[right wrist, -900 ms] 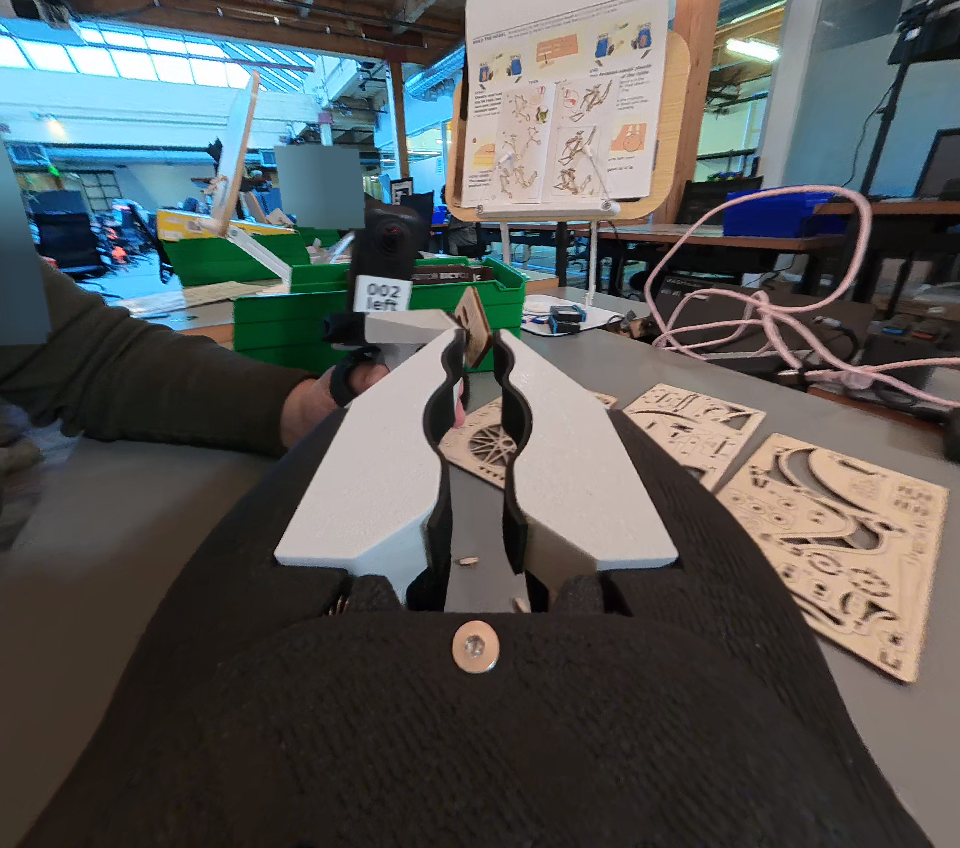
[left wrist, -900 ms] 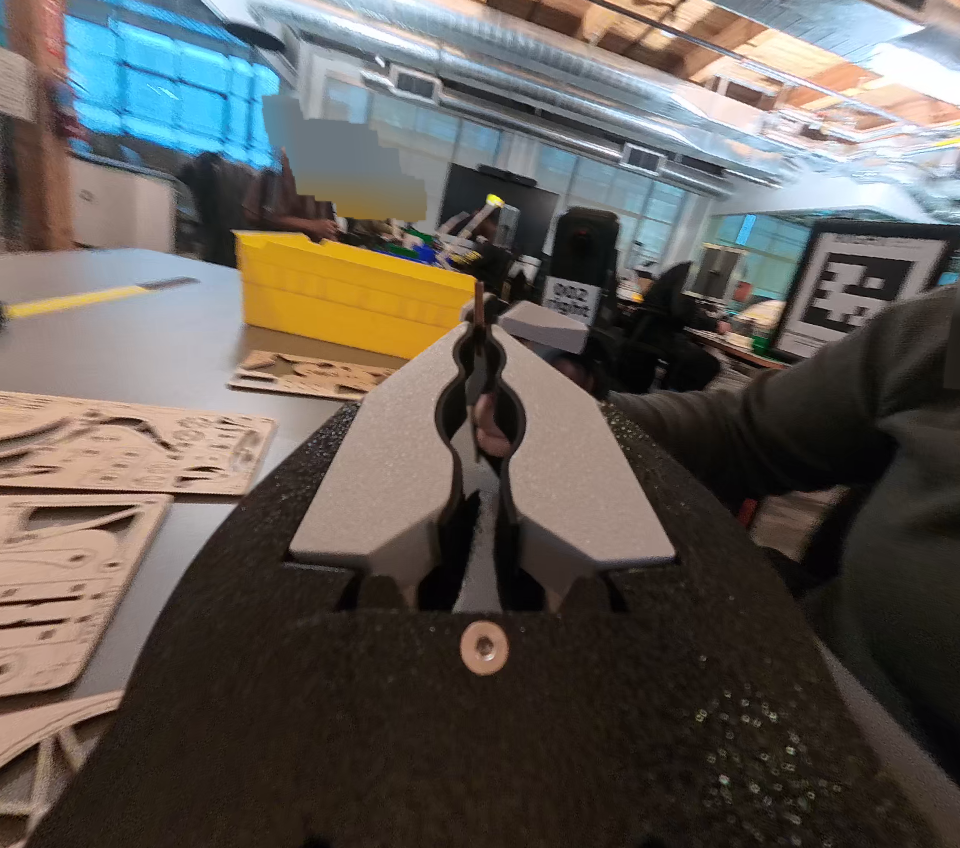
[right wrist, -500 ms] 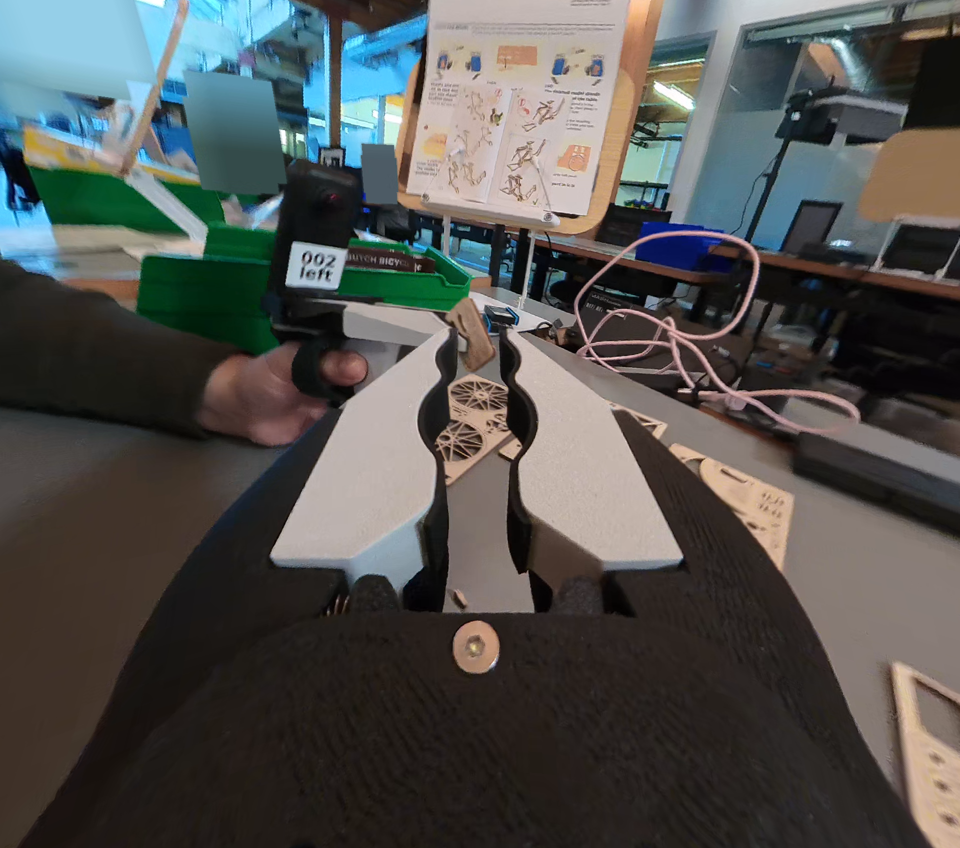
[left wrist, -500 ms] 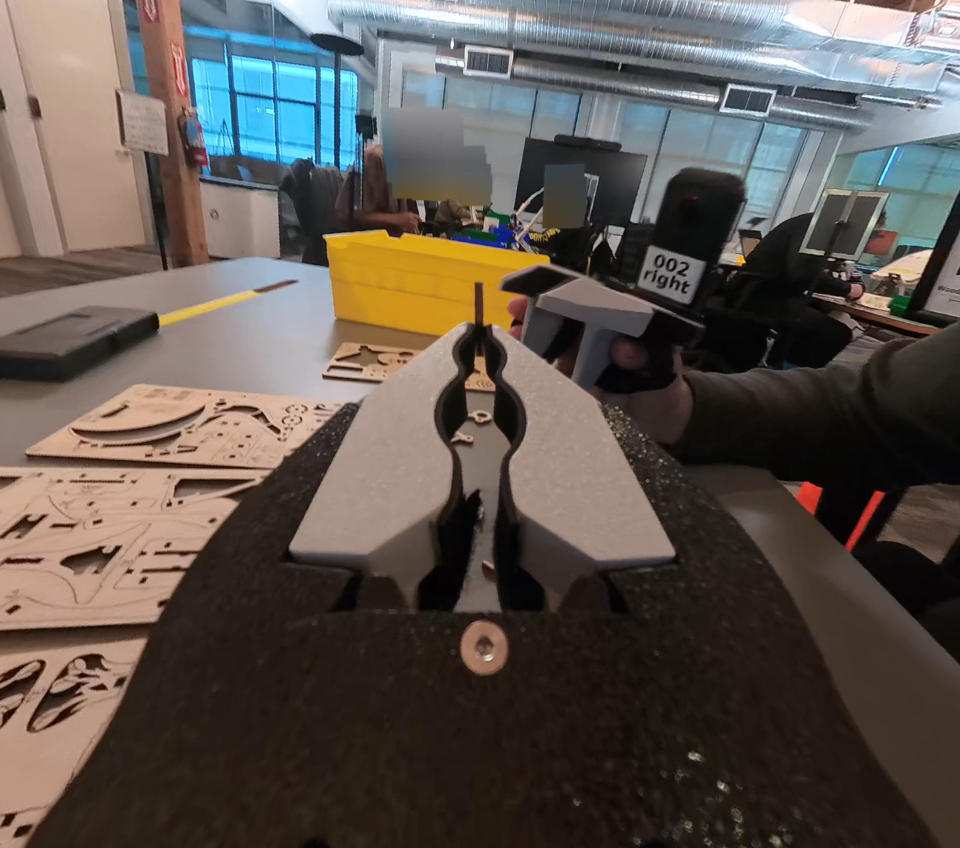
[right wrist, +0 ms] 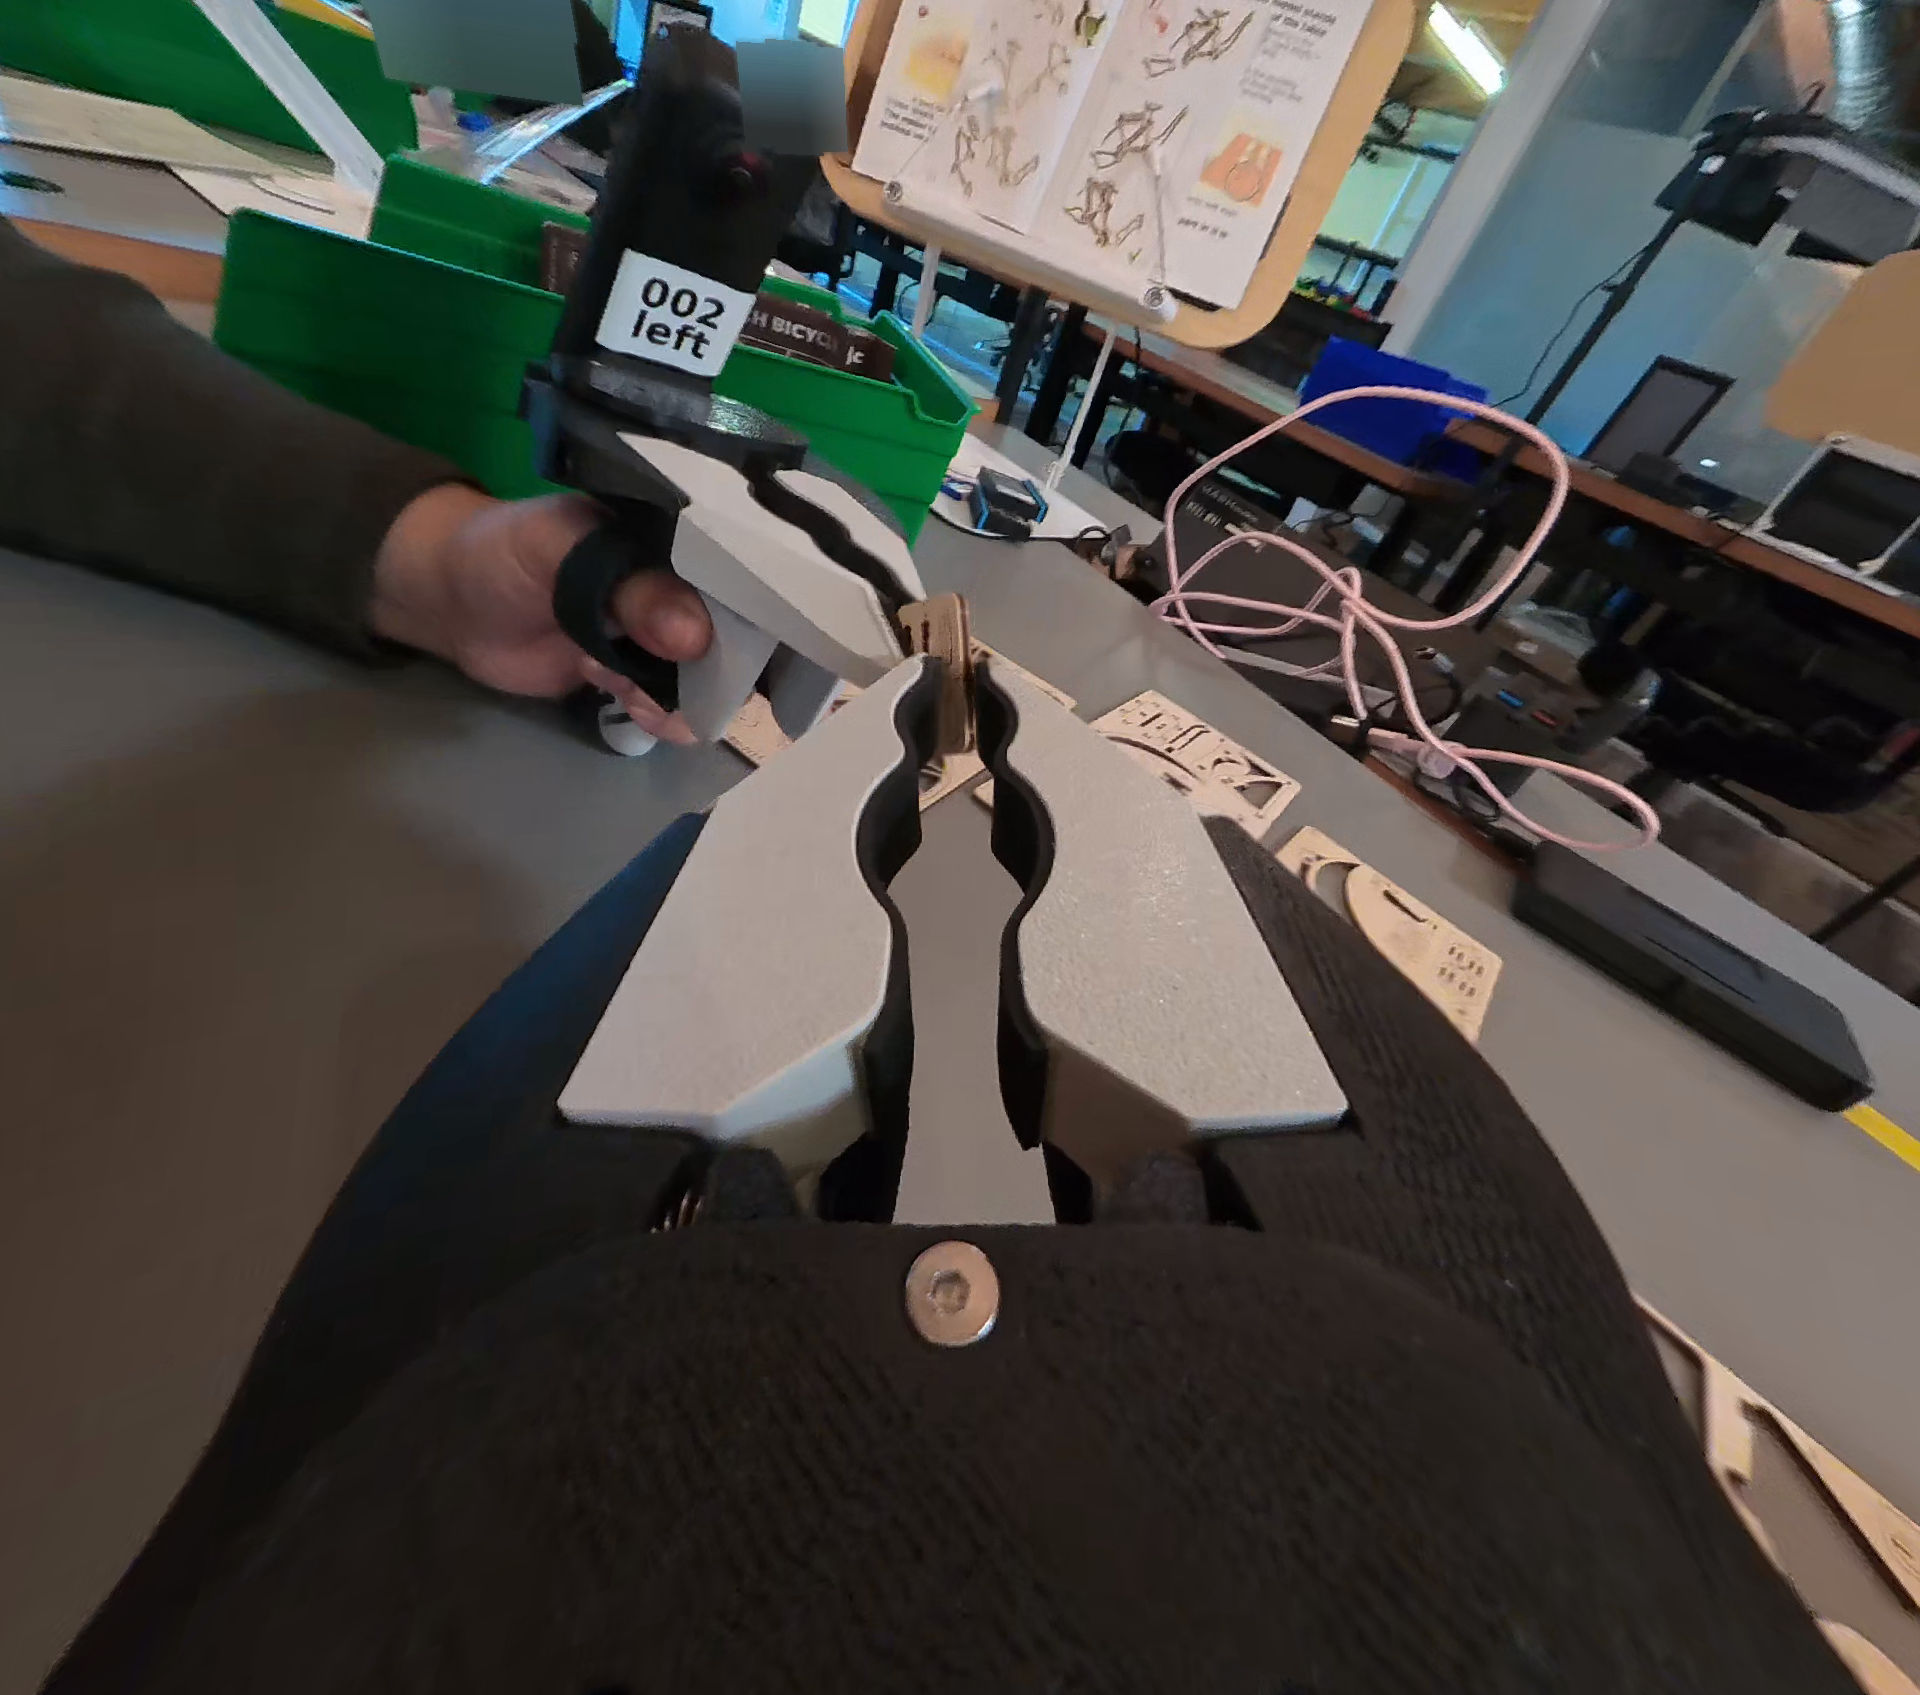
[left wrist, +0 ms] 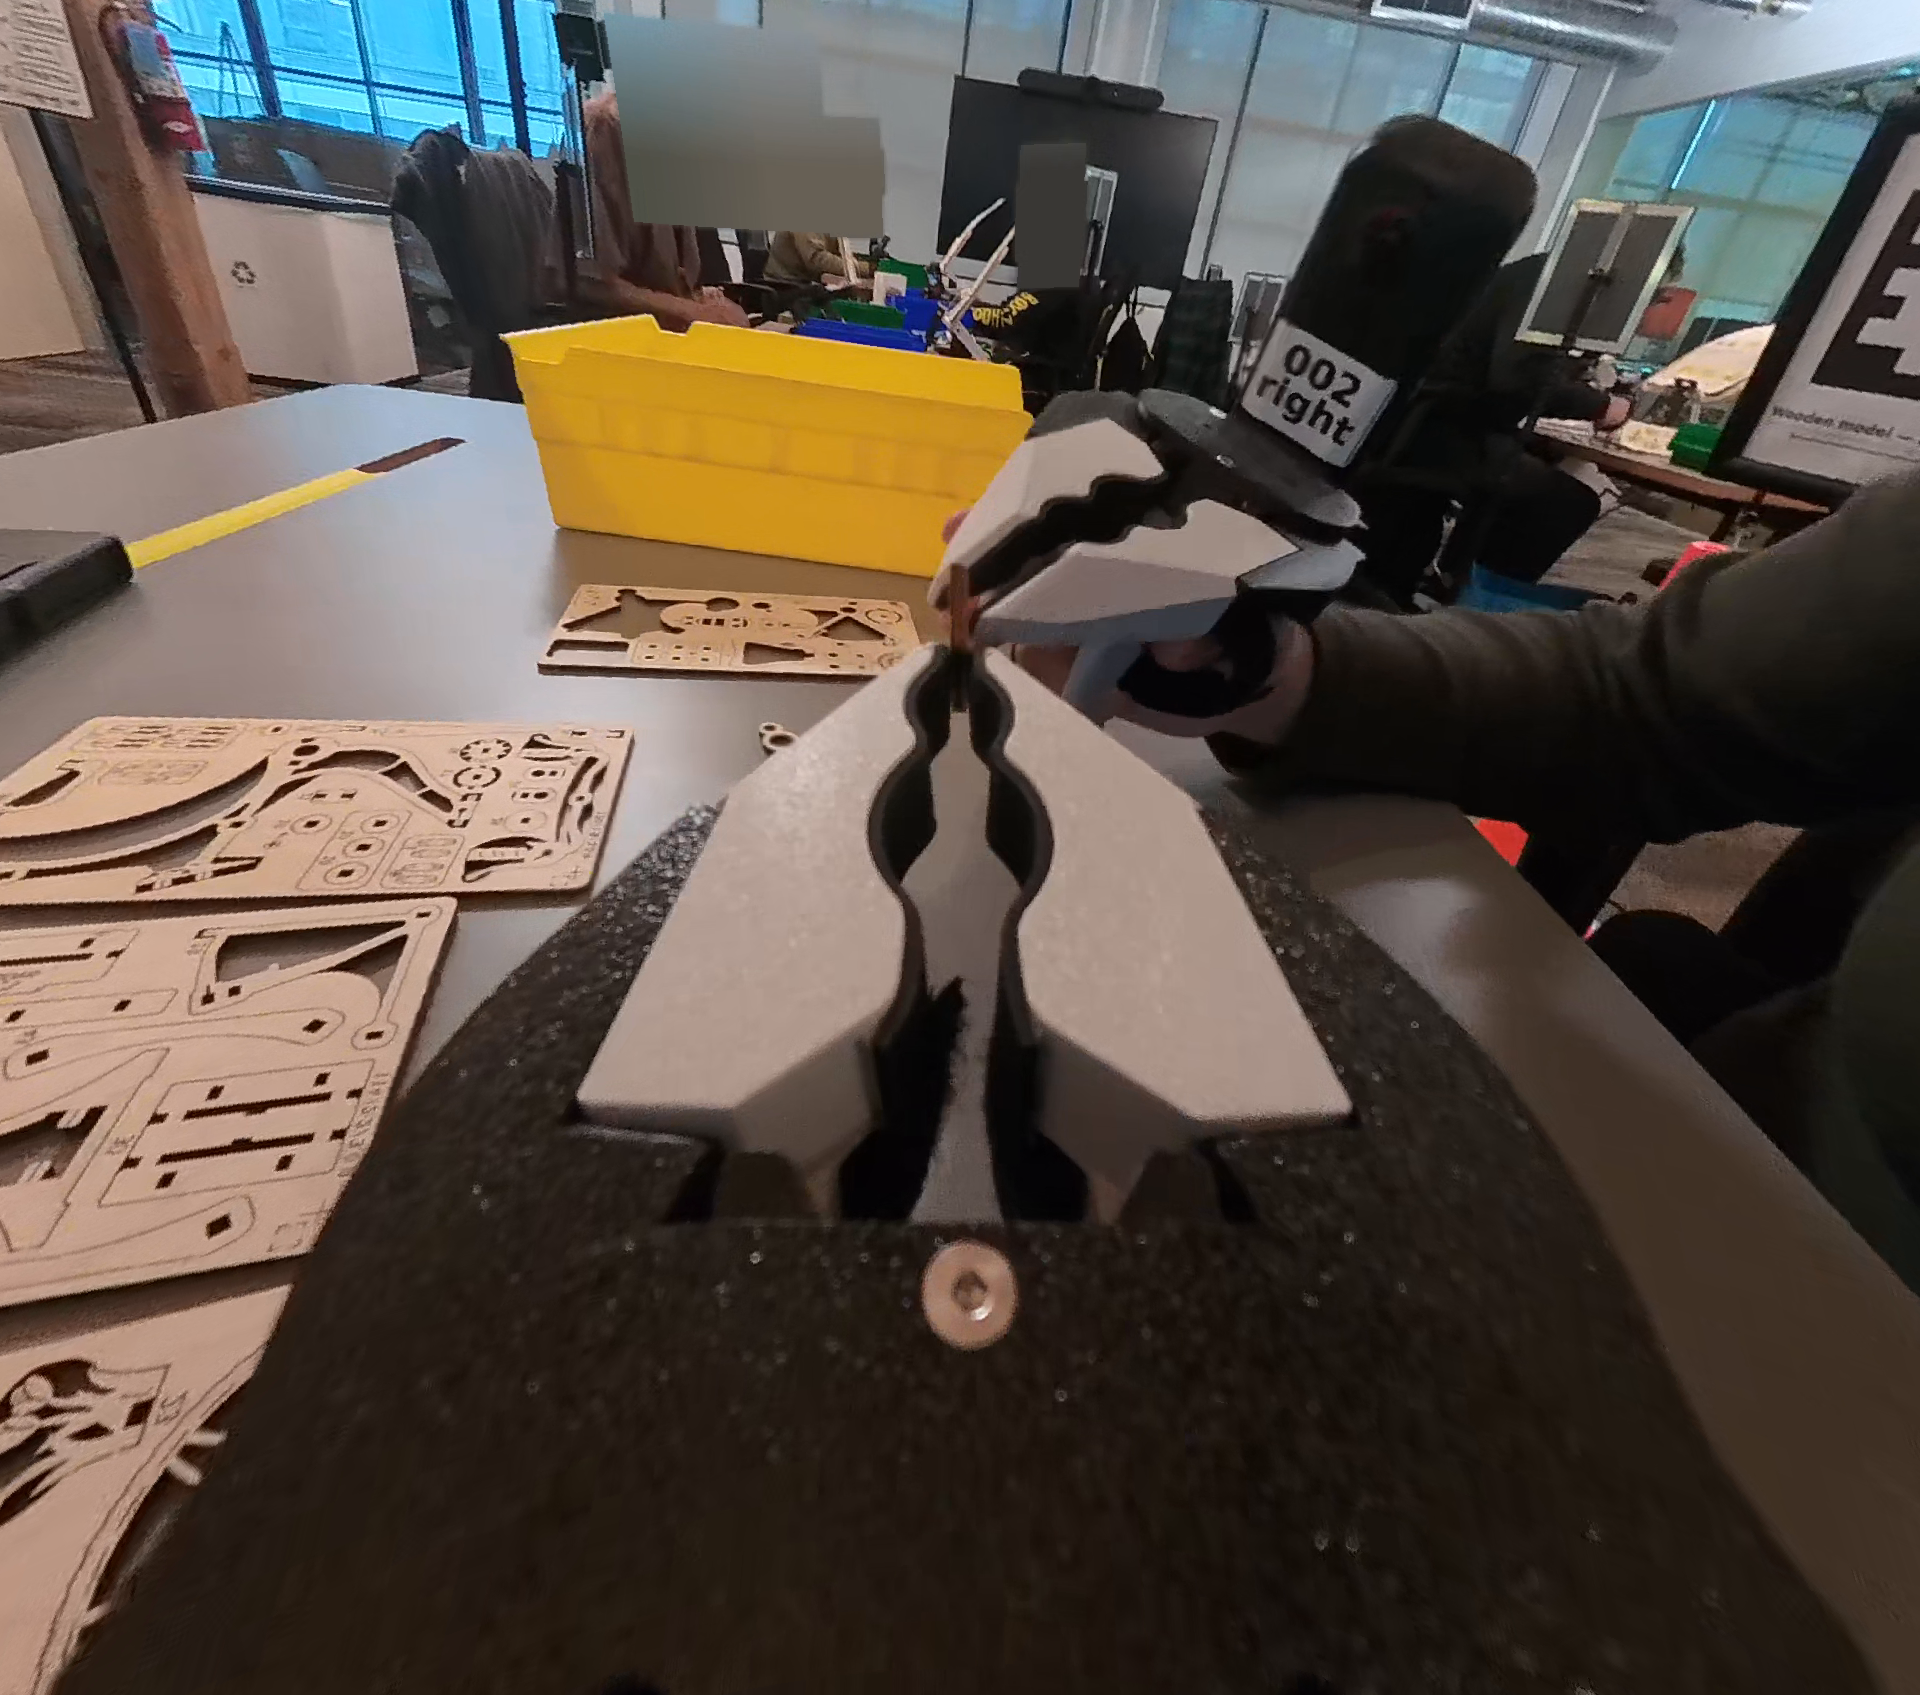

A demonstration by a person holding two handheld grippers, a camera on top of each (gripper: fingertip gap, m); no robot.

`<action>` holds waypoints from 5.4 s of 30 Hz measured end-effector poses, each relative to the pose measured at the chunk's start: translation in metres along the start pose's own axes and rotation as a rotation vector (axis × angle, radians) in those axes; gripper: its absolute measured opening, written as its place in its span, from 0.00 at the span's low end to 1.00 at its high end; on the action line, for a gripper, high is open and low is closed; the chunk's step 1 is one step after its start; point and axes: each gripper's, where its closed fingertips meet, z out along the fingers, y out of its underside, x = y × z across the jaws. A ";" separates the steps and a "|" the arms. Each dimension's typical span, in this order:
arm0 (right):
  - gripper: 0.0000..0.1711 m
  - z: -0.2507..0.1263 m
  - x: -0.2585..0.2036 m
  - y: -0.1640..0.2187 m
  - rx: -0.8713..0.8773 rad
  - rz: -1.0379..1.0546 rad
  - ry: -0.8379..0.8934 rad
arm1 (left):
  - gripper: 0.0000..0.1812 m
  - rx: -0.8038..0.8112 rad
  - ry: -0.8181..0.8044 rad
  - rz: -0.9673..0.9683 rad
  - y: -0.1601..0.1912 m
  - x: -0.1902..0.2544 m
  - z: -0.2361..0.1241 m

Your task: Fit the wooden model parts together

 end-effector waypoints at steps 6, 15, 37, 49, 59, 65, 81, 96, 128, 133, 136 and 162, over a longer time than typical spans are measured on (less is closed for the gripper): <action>0.01 -0.003 -0.007 -0.002 0.019 0.129 -0.105 | 0.00 -0.026 0.067 -0.024 0.003 0.006 -0.002; 0.01 -0.005 -0.008 -0.007 0.069 0.347 -0.214 | 0.00 -0.005 0.114 -0.020 0.000 0.013 -0.001; 0.01 -0.005 -0.002 -0.001 0.011 0.310 -0.132 | 0.00 -0.065 -0.056 0.231 -0.002 0.005 0.001; 0.01 0.003 0.006 0.012 -0.084 0.236 0.059 | 0.01 -0.149 -0.204 0.373 0.007 -0.011 0.000; 0.08 0.003 -0.009 0.019 -0.097 0.189 -0.120 | 0.01 -0.185 0.065 0.171 0.020 0.002 -0.010; 0.00 -0.001 -0.026 0.010 -0.051 0.318 -0.295 | 0.01 -0.189 0.159 0.153 0.020 0.018 -0.013; 0.01 0.011 -0.002 0.021 -0.101 0.094 0.032 | 0.01 -0.202 -0.099 0.223 0.018 -0.013 -0.011; 0.01 0.008 -0.001 0.022 -0.070 0.207 -0.048 | 0.00 -0.180 -0.056 0.132 0.017 -0.011 -0.009; 0.00 0.013 0.010 0.023 -0.121 0.036 0.221 | 0.01 -0.252 -0.289 0.444 0.017 -0.021 -0.007; 0.00 0.007 0.005 0.007 -0.057 -0.166 0.258 | 0.01 -0.207 -0.310 0.617 0.006 -0.010 -0.008; 0.00 0.002 -0.001 -0.005 0.032 -0.238 0.233 | 0.01 -0.173 -0.306 0.715 -0.002 0.000 -0.008; 0.12 -0.010 -0.013 0.015 -0.040 -0.018 -0.182 | 0.00 -0.267 -0.366 1.464 0.014 0.004 -0.008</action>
